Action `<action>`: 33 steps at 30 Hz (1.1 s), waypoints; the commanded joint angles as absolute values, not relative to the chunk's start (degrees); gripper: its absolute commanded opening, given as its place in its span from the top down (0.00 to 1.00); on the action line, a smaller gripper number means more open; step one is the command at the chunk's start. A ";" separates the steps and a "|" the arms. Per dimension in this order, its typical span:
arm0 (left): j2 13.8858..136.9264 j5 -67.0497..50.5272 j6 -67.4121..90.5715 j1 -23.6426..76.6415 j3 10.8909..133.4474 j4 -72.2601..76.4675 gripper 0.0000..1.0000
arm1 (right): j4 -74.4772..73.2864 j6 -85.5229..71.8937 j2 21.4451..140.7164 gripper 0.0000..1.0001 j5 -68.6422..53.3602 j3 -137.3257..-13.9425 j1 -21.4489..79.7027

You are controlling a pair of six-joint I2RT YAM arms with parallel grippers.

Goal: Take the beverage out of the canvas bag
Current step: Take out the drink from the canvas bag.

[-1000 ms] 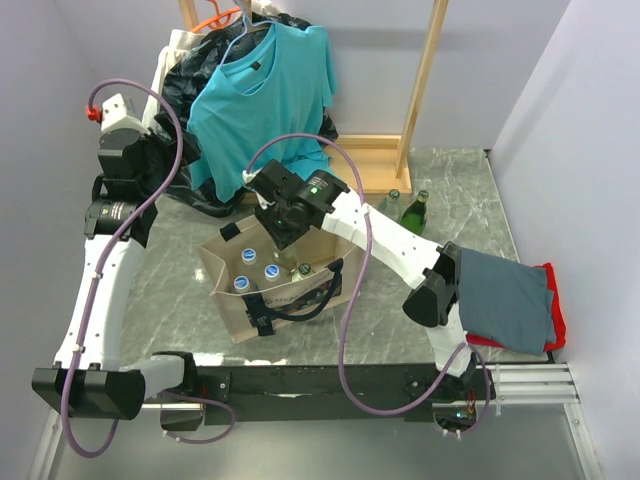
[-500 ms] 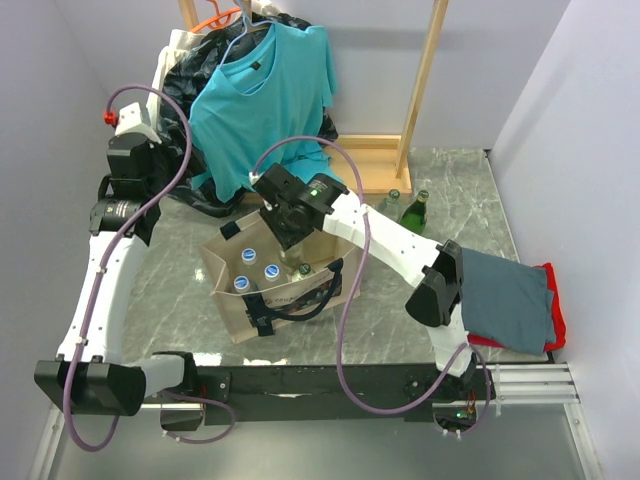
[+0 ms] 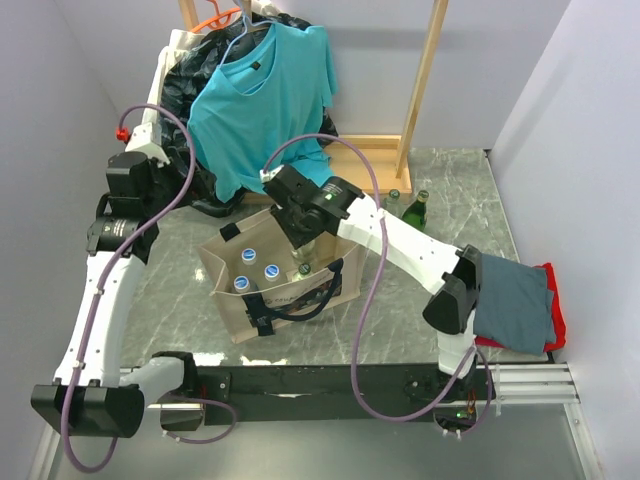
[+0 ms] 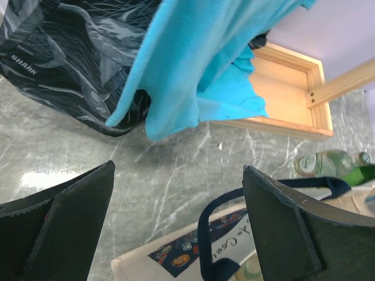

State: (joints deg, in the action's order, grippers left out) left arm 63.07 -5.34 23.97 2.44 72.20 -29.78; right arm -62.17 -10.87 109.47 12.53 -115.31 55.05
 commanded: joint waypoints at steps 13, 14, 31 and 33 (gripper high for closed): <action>57.75 -13.18 23.02 2.29 64.52 -26.11 0.04 | -58.10 -10.46 98.71 1.00 23.73 -120.15 57.22; 57.57 -13.62 23.11 2.29 64.16 -25.76 0.04 | -57.75 -10.46 98.35 1.00 23.64 -119.80 57.22; 58.36 -16.96 23.20 2.29 63.02 -24.17 0.04 | -61.96 -12.21 96.24 1.00 27.42 -130.25 58.27; 58.53 -17.58 22.77 2.29 63.10 -23.73 0.04 | -61.61 -12.57 95.19 1.00 28.03 -129.82 58.36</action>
State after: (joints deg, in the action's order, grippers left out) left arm 58.70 -15.27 23.38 2.44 63.18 -26.85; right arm -66.06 -11.53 102.39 23.20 -125.89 57.89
